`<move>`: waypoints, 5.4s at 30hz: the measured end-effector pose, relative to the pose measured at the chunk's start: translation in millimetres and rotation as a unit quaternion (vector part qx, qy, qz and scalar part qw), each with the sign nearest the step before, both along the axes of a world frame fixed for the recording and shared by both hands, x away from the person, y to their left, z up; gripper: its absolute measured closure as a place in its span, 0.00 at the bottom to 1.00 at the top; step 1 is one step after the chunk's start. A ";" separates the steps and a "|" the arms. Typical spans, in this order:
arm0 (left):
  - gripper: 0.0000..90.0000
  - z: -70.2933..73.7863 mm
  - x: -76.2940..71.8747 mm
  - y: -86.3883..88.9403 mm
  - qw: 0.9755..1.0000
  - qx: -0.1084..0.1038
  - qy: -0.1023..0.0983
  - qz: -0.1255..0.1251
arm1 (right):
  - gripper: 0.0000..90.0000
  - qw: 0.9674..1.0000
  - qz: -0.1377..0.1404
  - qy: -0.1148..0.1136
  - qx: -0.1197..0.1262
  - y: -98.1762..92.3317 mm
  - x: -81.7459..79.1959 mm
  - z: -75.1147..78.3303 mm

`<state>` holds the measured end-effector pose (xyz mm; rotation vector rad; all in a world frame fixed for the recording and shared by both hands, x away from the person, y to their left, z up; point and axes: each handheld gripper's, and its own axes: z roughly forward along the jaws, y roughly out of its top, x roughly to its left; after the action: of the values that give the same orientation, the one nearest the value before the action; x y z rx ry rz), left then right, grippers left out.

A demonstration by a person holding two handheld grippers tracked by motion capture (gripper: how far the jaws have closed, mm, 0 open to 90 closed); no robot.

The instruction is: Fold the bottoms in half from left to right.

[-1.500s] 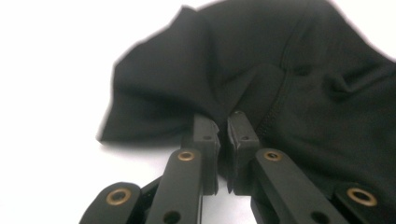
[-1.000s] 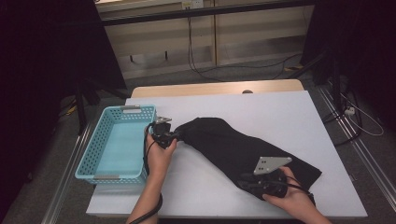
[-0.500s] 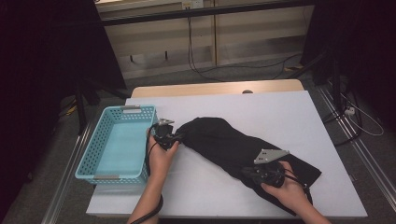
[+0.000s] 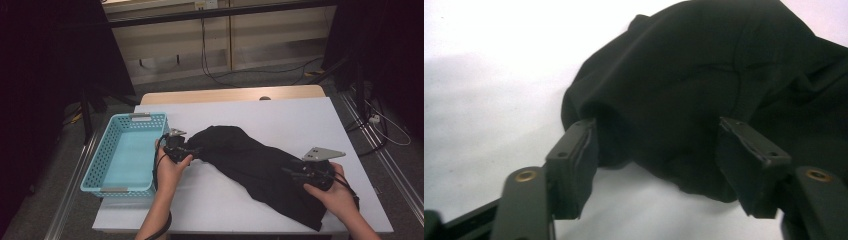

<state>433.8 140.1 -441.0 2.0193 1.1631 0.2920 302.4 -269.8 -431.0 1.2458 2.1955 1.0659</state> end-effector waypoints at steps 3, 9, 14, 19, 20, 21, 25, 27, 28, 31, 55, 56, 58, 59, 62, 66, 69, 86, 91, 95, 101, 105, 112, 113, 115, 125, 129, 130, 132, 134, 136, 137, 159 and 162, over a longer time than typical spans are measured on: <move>0.32 -0.1 -0.8 -0.9 1.000 0.004 -0.001 -0.002 | 0.60 1.000 -0.025 0.003 -0.017 -13.8 4.5 -3.9; 0.26 0.6 -1.9 -3.9 1.000 0.017 0.001 -0.008 | 0.61 0.997 -0.059 0.015 -0.037 -28.1 12.3 -10.6; 0.23 2.1 -4.1 -4.1 1.000 0.022 0.000 -0.013 | 0.52 0.995 -0.083 0.040 -0.029 -40.6 17.2 -16.2; 0.23 3.7 -4.6 -4.9 1.000 0.023 0.000 -0.019 | 0.63 0.994 -0.085 0.064 -0.019 -48.1 17.3 -21.7; 0.23 3.7 -4.6 -4.9 1.000 0.023 0.000 -0.019 | 0.74 0.994 -0.088 0.068 -0.016 -49.9 17.4 -21.1; 0.23 3.7 -4.9 -5.2 1.000 0.024 -0.001 -0.020 | 0.86 0.994 -0.082 0.072 -0.009 -51.8 17.2 -21.0; 0.23 3.7 -5.4 -4.8 0.999 0.023 -0.002 -0.022 | 0.99 0.995 -0.062 0.080 0.002 -51.3 15.1 -20.2; 0.23 4.1 -5.7 -4.5 0.999 0.023 -0.002 -0.023 | 0.99 0.995 -0.063 0.082 -0.002 -52.9 15.5 -18.3; 0.23 4.1 -5.9 -4.5 1.000 0.020 -0.003 -0.020 | 0.99 0.994 -0.069 0.081 0.000 -54.9 15.5 -17.3; 0.23 6.1 -6.3 -3.4 0.999 0.023 -0.005 -0.023 | 1.00 0.994 -0.089 0.068 -0.007 -65.5 16.8 -13.7; 0.22 7.1 -11.9 -6.7 0.999 0.019 -0.002 -0.031 | 0.52 0.999 0.034 0.024 -0.027 15.4 -13.8 -5.1; 0.22 7.2 -12.5 -7.1 0.999 0.018 -0.001 -0.032 | 0.55 0.998 0.046 0.025 -0.026 22.6 -16.2 -5.6; 0.22 7.5 -12.6 -6.7 0.999 0.019 -0.002 -0.034 | 0.58 0.997 0.074 0.030 -0.018 37.1 -20.6 -7.1; 0.22 7.5 -12.7 -6.7 0.999 0.018 -0.001 -0.034 | 0.58 0.996 0.085 0.033 -0.018 44.6 -22.4 -8.5; 0.22 7.9 -13.1 -6.2 0.999 0.018 0.000 -0.035 | 0.55 0.993 0.110 0.041 -0.033 63.6 -24.6 -14.9; 0.22 8.3 -12.8 -5.5 0.999 0.017 -0.002 -0.033 | 0.48 0.992 0.114 0.042 -0.039 72.3 -21.2 -22.8; 0.22 7.8 -12.1 -5.6 0.999 0.018 -0.001 -0.034 | 0.51 0.993 0.109 0.035 -0.042 74.1 -20.8 -23.7; 0.22 8.4 -12.5 -2.4 0.999 0.017 -0.003 -0.029 | 0.94 0.995 0.080 0.038 0.047 55.6 19.5 5.6; 0.22 8.9 -12.5 -3.1 0.999 0.016 -0.003 -0.031 | 0.95 0.995 0.090 0.029 0.039 71.0 24.0 8.0; 0.22 7.7 -12.8 -4.5 0.999 0.018 -0.002 -0.031 | 0.94 0.994 0.089 0.037 0.044 89.5 32.3 -1.6; 0.22 9.4 -13.0 -1.8 0.999 0.015 -0.005 -0.029 | 0.54 0.996 0.069 0.047 0.017 96.8 32.4 -10.4; 0.22 10.1 -13.1 -1.0 0.999 0.015 -0.005 -0.028 | 0.38 0.997 0.061 0.046 0.025 81.1 22.6 -2.7; 0.21 10.7 -13.9 -1.7 0.999 0.014 0.000 -0.033 | 0.40 0.998 0.004 0.046 0.039 27.2 4.5 3.8; 0.21 10.7 -13.8 -1.9 0.999 0.015 0.000 -0.034 | 0.44 0.998 -0.003 0.046 0.037 18.6 1.8 3.8; 0.21 10.6 -13.7 -2.5 0.999 0.015 -0.001 -0.034 | 0.45 0.999 -0.025 0.040 0.014 1.4 -3.1 3.5; 0.21 12.3 -12.4 -5.4 0.999 0.018 -0.005 -0.036 | 0.68 0.993 -0.100 0.055 -0.036 -56.0 -16.4 -8.1; 0.21 11.6 -11.9 -7.2 0.999 0.017 -0.002 -0.039 | 0.75 0.992 -0.102 0.068 -0.042 -59.0 -17.6 -12.3; 0.21 11.3 -11.8 -7.7 0.999 0.016 -0.002 -0.038 | 0.77 0.991 -0.102 0.073 -0.046 -58.5 -17.9 -13.1; 0.21 11.3 -11.7 -7.9 0.999 0.017 -0.002 -0.038 | 0.94 0.992 -0.096 0.074 -0.043 -57.6 -18.5 -14.1; 0.21 11.6 -11.5 -8.2 0.999 0.016 -0.004 -0.038 | 1.00 0.992 -0.086 0.077 -0.042 -56.6 -19.1 -13.4; 0.21 12.7 -11.6 -8.2 0.999 0.016 -0.003 -0.040 | 1.00 0.993 -0.072 0.079 -0.050 -53.8 -20.6 -10.4; 0.21 13.2 -11.6 -8.6 0.999 0.015 -0.007 -0.040 | 1.00 0.993 -0.077 0.076 -0.051 -54.6 -21.0 -8.8; 0.21 16.1 -11.4 -7.8 0.999 0.014 -0.009 -0.041 | 0.60 0.987 -0.140 0.067 -0.035 -77.6 -19.6 -13.1; 0.21 15.8 -11.5 -8.0 0.999 0.014 -0.009 -0.041 | 0.65 0.986 -0.145 0.077 -0.029 -77.5 -18.6 -17.0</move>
<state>422.4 132.1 -425.1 2.0796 1.0672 0.2864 283.8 -347.3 -448.0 1.6099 2.0525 0.8090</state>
